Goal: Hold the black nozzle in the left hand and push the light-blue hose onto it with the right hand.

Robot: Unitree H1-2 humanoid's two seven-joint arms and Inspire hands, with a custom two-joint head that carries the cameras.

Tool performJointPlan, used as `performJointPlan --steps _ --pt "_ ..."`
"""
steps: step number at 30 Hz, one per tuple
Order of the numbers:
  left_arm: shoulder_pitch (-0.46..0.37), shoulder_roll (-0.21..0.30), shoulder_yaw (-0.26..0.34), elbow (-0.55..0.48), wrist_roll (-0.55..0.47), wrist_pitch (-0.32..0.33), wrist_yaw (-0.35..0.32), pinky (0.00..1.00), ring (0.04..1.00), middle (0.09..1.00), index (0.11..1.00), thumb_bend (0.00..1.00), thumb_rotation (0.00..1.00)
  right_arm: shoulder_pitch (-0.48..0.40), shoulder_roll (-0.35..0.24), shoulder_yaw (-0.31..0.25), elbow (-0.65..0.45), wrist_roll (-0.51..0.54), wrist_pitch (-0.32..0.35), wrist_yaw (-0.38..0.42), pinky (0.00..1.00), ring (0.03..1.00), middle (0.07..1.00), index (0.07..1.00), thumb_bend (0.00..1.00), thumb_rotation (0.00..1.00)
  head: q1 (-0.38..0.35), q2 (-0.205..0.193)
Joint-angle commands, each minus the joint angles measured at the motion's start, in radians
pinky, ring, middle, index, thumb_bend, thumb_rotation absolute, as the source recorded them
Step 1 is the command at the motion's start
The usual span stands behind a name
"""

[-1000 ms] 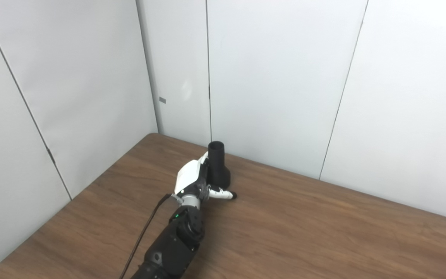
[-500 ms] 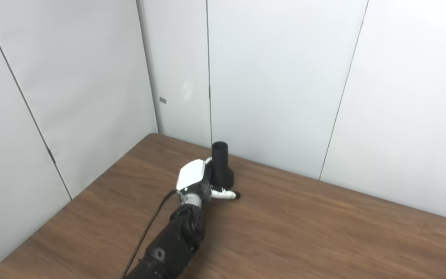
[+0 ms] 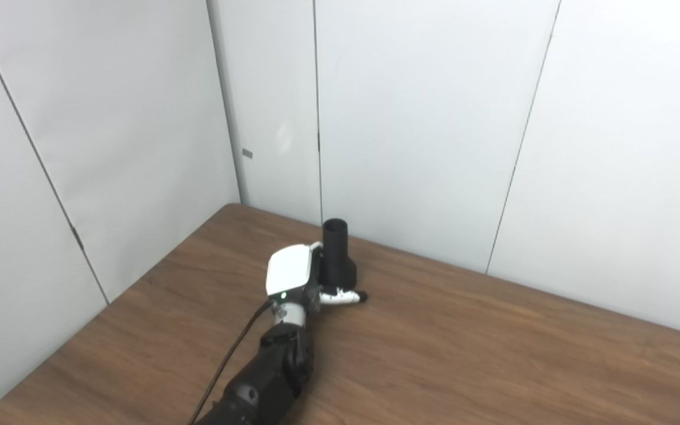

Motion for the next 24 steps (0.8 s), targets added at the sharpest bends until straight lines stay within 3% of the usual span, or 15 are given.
performJointPlan --steps 1,2,3,4,6,12,21,24 --pt "0.045 -0.012 -0.024 0.081 0.023 -0.058 0.088 0.76 0.603 0.616 0.597 0.97 0.0 0.029 -0.001 -0.003 -0.003 0.001 -0.004 0.001 0.34 0.474 0.519 0.485 1.0 0.69 0.0 0.004" --pt "0.043 -0.01 -0.028 0.1 0.026 -0.09 0.123 0.72 0.573 0.594 0.571 0.95 0.0 0.03 -0.001 -0.003 -0.006 -0.001 -0.002 0.001 0.34 0.474 0.52 0.486 1.0 0.69 0.0 0.005" --pt "0.042 -0.009 -0.032 0.118 0.031 -0.122 0.161 0.7 0.558 0.583 0.531 0.74 0.02 0.031 -0.001 -0.003 -0.008 0.001 0.0 0.001 0.34 0.475 0.521 0.486 1.0 0.69 0.0 0.006" --pt "0.041 -0.008 -0.036 0.131 0.035 -0.149 0.194 0.66 0.538 0.561 0.51 0.63 0.04 0.031 -0.001 -0.004 -0.008 0.001 0.002 0.0 0.34 0.476 0.52 0.484 1.0 0.69 0.0 0.006" --pt "0.044 -0.005 -0.043 0.141 0.042 -0.191 0.231 0.61 0.501 0.506 0.487 0.55 0.01 0.031 0.0 -0.004 -0.009 0.001 0.006 -0.002 0.34 0.476 0.521 0.484 1.0 0.69 0.001 0.007" --pt "0.054 0.009 -0.072 0.136 0.062 -0.248 0.254 0.55 0.469 0.485 0.48 0.52 0.0 0.032 0.0 -0.002 -0.011 -0.004 0.006 -0.001 0.35 0.486 0.531 0.491 1.0 0.69 0.001 0.008" --pt "0.069 0.018 -0.069 0.074 0.055 -0.21 0.157 0.5 0.506 0.471 0.493 0.52 0.0 0.03 0.002 0.0 -0.01 0.001 0.006 0.002 0.36 0.499 0.541 0.499 1.0 0.69 -0.003 0.007" --pt "0.071 0.026 -0.074 0.072 0.06 -0.233 0.156 0.46 0.466 0.429 0.511 0.52 0.0 0.028 0.007 0.0 -0.007 0.009 -0.001 0.002 0.36 0.502 0.54 0.499 1.0 0.67 -0.011 0.008"
